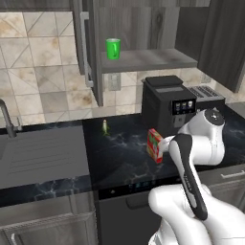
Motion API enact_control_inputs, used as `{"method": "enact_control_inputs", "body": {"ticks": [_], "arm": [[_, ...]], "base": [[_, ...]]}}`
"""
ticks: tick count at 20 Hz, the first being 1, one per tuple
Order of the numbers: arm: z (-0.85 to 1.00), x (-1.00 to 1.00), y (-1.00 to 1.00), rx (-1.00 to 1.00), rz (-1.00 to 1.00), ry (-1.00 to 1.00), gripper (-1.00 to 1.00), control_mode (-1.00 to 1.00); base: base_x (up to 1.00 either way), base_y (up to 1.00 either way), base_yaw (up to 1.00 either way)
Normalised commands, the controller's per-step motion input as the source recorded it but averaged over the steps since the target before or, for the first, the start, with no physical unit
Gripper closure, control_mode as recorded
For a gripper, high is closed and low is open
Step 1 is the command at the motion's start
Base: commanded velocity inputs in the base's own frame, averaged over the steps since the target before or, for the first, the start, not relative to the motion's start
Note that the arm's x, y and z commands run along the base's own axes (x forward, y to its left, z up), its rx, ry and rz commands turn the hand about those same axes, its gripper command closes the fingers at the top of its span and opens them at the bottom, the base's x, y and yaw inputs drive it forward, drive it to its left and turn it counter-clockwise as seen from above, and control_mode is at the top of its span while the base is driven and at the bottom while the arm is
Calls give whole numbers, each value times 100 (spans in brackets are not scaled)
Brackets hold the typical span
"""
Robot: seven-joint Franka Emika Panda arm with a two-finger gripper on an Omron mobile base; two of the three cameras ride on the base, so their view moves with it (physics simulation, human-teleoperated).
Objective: Pick the jam and cereal from the counter and place them in the cabinets closest to them.
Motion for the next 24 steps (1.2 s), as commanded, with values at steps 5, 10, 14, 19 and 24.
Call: {"method": "enact_control_inputs", "body": {"ticks": [5,10,14,19,24], "arm": [[-21,20,0,0,0,-3,-100,-100],[-17,20,0,0,0,-2,-100,-100],[-17,19,0,0,0,-1,-100,-100],[-17,14,0,0,0,-2,-100,-100],[-16,13,0,0,0,-2,-100,-100]], "base": [[0,0,0],[0,0,0],[0,0,0],[0,0,0],[0,0,0]]}}
